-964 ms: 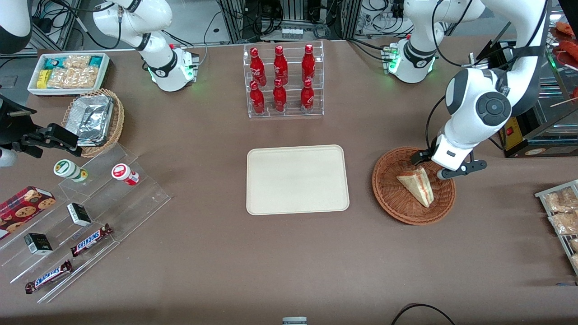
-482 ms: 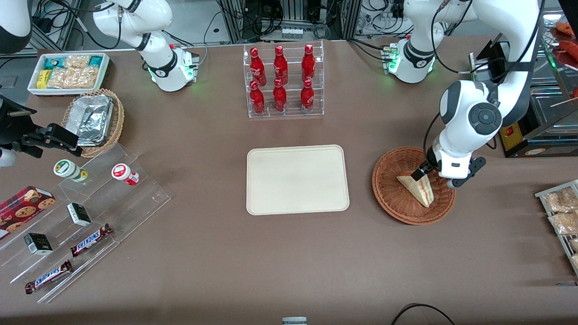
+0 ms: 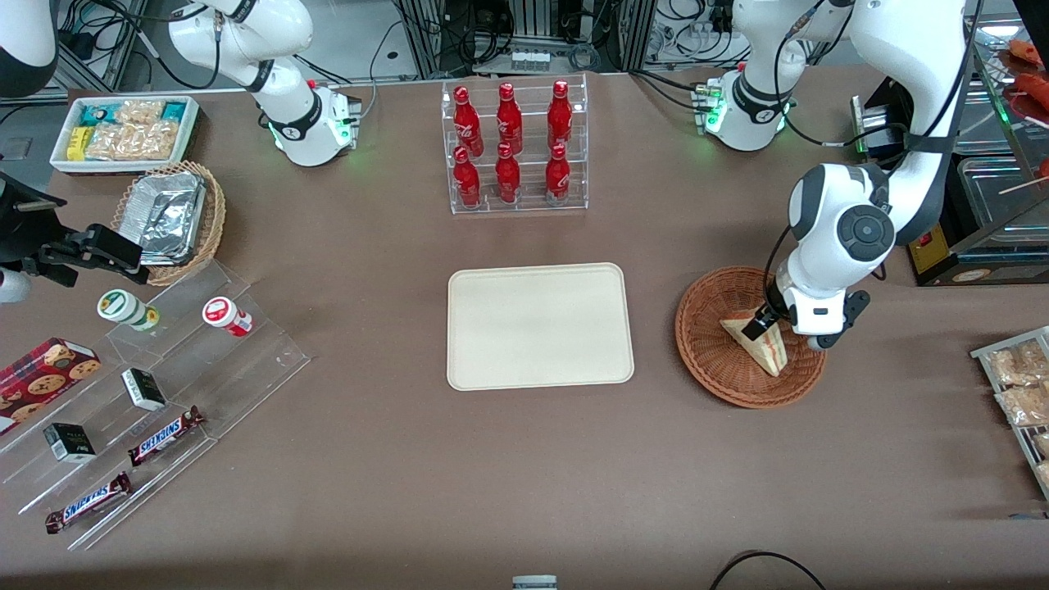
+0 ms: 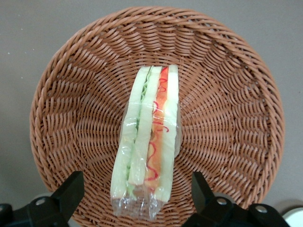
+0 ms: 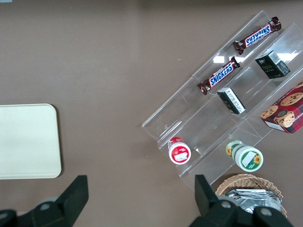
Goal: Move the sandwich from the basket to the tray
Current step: 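Lower the open left gripper and close it on the wrapped sandwich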
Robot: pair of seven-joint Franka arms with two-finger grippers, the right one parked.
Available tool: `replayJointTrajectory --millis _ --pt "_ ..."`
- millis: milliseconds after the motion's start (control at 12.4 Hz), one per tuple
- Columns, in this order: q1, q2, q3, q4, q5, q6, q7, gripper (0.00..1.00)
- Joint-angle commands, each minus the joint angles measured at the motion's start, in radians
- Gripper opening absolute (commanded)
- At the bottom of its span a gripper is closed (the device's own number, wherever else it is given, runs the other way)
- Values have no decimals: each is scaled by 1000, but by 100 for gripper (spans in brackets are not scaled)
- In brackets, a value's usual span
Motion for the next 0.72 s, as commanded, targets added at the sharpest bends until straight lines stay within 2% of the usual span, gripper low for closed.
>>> replayJointTrajectory --millis 0,161,241,321,482,562,643 --pt "-6 39 4 -1 0 57 -27 100" --pt "-5 58 4 -1 0 69 -30 100" --pt "-5 59 4 1 0 69 -30 97" --pt "-5 62 4 1 0 68 -31 82" --pt "-5 59 4 2 0 63 -37 29" --pt "-5 58 4 4 0 58 -34 15" --pt "-5 55 4 14 0 55 -30 14"
